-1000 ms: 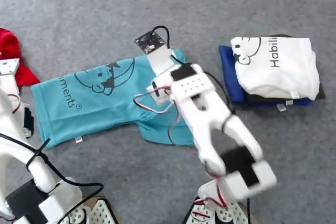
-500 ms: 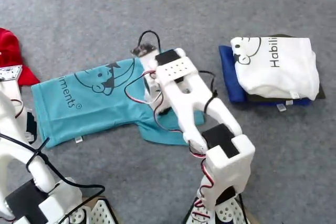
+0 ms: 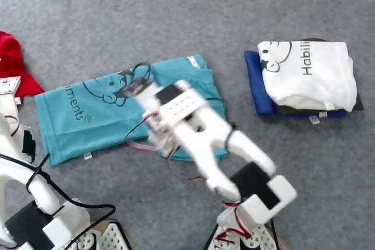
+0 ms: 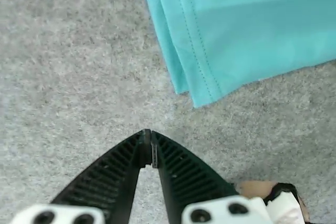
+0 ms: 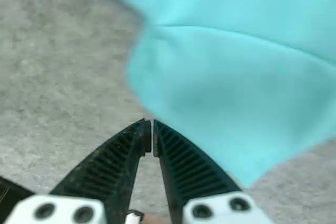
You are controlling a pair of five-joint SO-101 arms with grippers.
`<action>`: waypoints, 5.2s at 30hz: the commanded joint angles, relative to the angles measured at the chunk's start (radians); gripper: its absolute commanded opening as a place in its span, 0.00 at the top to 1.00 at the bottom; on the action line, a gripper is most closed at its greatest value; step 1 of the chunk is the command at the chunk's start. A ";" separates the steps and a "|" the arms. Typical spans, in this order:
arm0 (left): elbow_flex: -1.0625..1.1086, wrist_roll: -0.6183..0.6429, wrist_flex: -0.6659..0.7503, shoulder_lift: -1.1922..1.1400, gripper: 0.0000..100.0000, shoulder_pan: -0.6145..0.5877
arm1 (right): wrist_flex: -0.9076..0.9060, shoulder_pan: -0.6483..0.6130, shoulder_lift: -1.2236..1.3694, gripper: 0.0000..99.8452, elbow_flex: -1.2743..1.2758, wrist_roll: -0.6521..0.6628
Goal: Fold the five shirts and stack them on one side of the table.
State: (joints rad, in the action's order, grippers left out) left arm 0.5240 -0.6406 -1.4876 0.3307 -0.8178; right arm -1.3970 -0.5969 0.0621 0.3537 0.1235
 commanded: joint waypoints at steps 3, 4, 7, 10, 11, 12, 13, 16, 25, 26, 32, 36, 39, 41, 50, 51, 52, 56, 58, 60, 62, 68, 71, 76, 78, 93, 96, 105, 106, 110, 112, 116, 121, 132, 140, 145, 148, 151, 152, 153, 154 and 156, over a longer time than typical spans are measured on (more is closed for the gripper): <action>-0.016 0.002 0.020 0.012 0.97 0.015 | 0.008 0.247 -0.058 0.98 -0.117 0.089; -0.027 0.017 0.018 0.012 0.97 0.028 | 0.008 0.278 -0.045 0.98 -0.127 0.107; -0.088 0.144 0.020 0.012 0.97 0.090 | 0.060 0.345 -0.008 0.98 -0.168 0.157; -0.162 0.292 0.021 0.005 0.97 0.203 | 0.152 0.371 0.021 0.98 -0.260 0.176; -0.180 0.336 0.029 0.002 0.97 0.251 | 0.176 0.371 0.035 0.98 -0.300 0.173; -0.186 0.376 0.061 0.000 0.97 0.292 | 0.198 0.368 0.051 0.98 -0.341 0.172; -0.179 0.417 0.117 -0.002 0.97 0.326 | 0.224 0.358 0.077 0.98 -0.384 0.172; -0.074 0.532 0.390 -0.011 0.97 0.369 | 0.301 0.347 0.193 0.98 -0.499 0.170; 0.197 0.591 0.904 -0.221 0.97 0.341 | 0.333 0.393 0.684 0.98 -0.900 0.170; 0.216 0.589 0.957 -0.256 0.97 0.329 | 0.330 0.407 0.737 0.98 -0.958 0.170; 0.185 0.589 1.030 -0.302 0.97 0.251 | 0.178 0.440 0.961 0.98 -1.310 0.170; 0.179 0.554 1.025 -0.299 0.97 0.240 | -0.011 0.425 1.030 0.98 -1.550 0.170; 0.186 0.497 1.023 -0.269 0.97 0.243 | -0.137 0.410 1.063 0.98 -1.735 0.175; 0.197 0.483 1.011 -0.218 0.97 0.242 | -0.207 0.400 1.078 0.98 -1.854 0.176; 0.220 0.457 0.684 0.226 0.97 0.302 | -0.373 0.371 0.980 0.99 -1.923 0.172; 0.231 0.457 0.638 0.279 0.97 0.325 | -0.374 0.362 0.938 0.99 -1.879 0.172; 0.249 0.456 0.592 0.330 0.97 0.349 | -0.374 0.356 0.888 0.99 -1.822 0.172; 0.400 0.456 0.486 0.485 0.97 0.440 | -0.371 0.331 0.641 0.99 -1.442 0.175; 0.495 0.456 0.489 0.517 0.97 0.446 | -0.370 0.327 0.526 0.98 -1.227 0.178; 0.567 0.456 0.489 0.519 0.97 0.446 | -0.351 0.328 0.446 0.98 -1.033 0.178; 0.621 0.456 0.499 0.519 0.97 0.446 | -0.299 0.334 0.390 0.98 -0.874 0.178; 0.759 0.381 0.678 0.520 0.97 0.338 | -0.117 0.342 0.311 0.98 -0.582 0.180; 0.842 0.270 0.767 0.529 0.97 0.220 | -0.100 0.341 0.302 0.98 -0.522 0.180; 0.843 0.169 0.796 0.529 0.97 0.085 | -0.101 0.344 0.300 0.98 -0.484 0.180; 0.825 0.144 0.746 0.529 0.97 0.065 | -0.101 0.342 0.300 0.98 -0.489 0.180; 0.489 0.276 0.431 0.519 0.97 0.056 | -0.367 0.250 0.028 0.98 -0.361 0.583; 0.532 0.310 0.457 0.519 0.97 0.059 | -0.322 0.155 -0.120 0.98 -0.159 0.641; 0.740 0.368 0.651 0.519 0.97 0.056 | 0.120 0.058 -0.447 0.90 0.386 0.738; 0.760 0.379 0.666 0.519 0.97 0.056 | 0.149 0.063 -0.470 0.87 0.423 0.786; 0.794 0.420 0.698 0.520 0.97 0.056 | 0.163 0.075 -0.495 0.82 0.499 0.841; 0.802 0.428 0.720 0.520 0.97 0.056 | 0.173 0.075 -0.495 0.82 0.515 0.882; 0.803 0.428 0.724 0.519 0.97 0.058 | 0.256 0.075 -0.493 0.80 0.559 0.899; 0.805 0.425 0.724 0.519 0.97 0.062 | 0.371 0.074 -0.493 0.78 0.642 0.899; 0.812 0.423 0.727 0.519 0.97 0.064 | 0.489 0.077 -0.259 0.81 0.613 0.898; 0.812 0.423 0.724 0.519 0.97 0.059 | 0.489 0.164 -0.185 0.98 0.518 0.893; 0.812 0.423 0.726 0.519 0.97 0.061 | 0.488 0.256 -0.114 0.99 0.415 0.893; 0.812 0.423 0.726 0.519 0.97 0.062 | 0.445 0.265 -0.074 0.99 0.325 0.895; 0.812 0.423 0.727 0.519 0.97 0.062 | 0.354 0.262 -0.038 0.99 0.176 0.901; 0.812 0.423 0.727 0.519 0.97 0.062 | 0.319 0.262 -0.021 0.99 0.117 0.911; 0.812 0.423 0.727 0.519 0.97 0.062 | 0.275 0.261 0.001 0.99 0.053 0.928; 0.812 0.423 0.726 0.519 0.97 0.062 | 0.233 0.261 0.025 0.99 -0.019 0.941; 0.814 0.423 0.726 0.519 0.97 0.062 | 0.164 0.261 0.088 0.99 -0.165 0.962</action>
State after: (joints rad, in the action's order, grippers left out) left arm 1.3418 -0.2186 -0.7756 0.8431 -0.7549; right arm -1.1485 -0.3483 0.1051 0.4181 1.0564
